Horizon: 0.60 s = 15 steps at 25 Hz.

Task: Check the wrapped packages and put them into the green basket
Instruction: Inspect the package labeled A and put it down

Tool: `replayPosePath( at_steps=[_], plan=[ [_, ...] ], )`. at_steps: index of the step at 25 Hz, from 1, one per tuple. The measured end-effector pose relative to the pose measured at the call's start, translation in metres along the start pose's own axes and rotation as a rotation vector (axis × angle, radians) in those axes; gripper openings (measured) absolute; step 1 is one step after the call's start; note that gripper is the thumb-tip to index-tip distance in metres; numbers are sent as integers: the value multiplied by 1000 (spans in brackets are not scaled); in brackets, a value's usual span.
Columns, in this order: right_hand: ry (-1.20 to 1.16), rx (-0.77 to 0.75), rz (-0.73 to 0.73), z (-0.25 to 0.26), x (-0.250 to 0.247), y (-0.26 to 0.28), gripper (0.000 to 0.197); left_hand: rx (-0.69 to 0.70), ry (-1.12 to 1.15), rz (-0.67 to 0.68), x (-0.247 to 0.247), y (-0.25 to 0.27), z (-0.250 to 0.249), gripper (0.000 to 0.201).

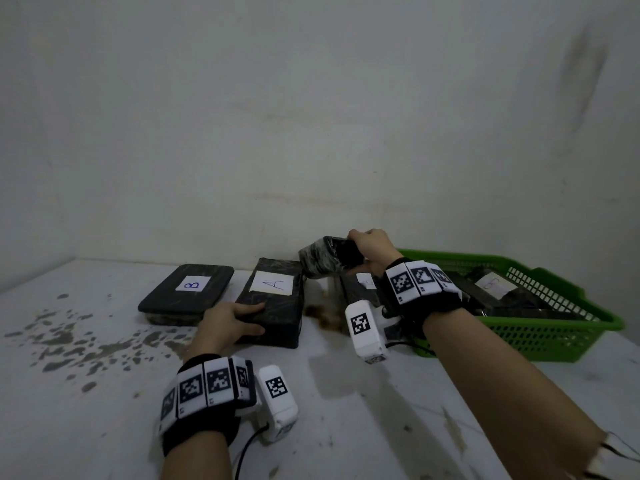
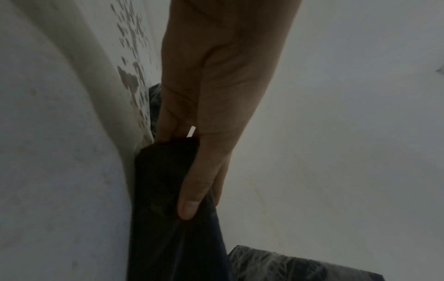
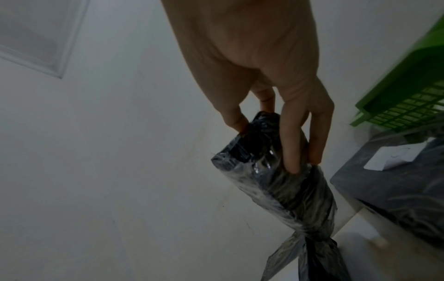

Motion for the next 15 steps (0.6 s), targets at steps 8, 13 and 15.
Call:
replayPosePath(
  at_steps=[8,13,15],
  plan=[
    [-313,-34,81,2,1,39,17,-64,9,-71,-10,5,7,55],
    [-670,-33,172,-9,-3,61,18,28,65,37,-29,23,-27,70],
    [-765,-45,202,-10,-9,71,16,139,86,-69,-42,37,-60,76]
  ],
)
Point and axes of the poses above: each hand's wrist, its own y-axis away from the middle knuckle, its own x-axis out of the palm, z = x × y, the point moved 3 cm from there along -y, towards the middle knuckle, and after that the axes turned 15 degrees about z, right-handed, at the moved point
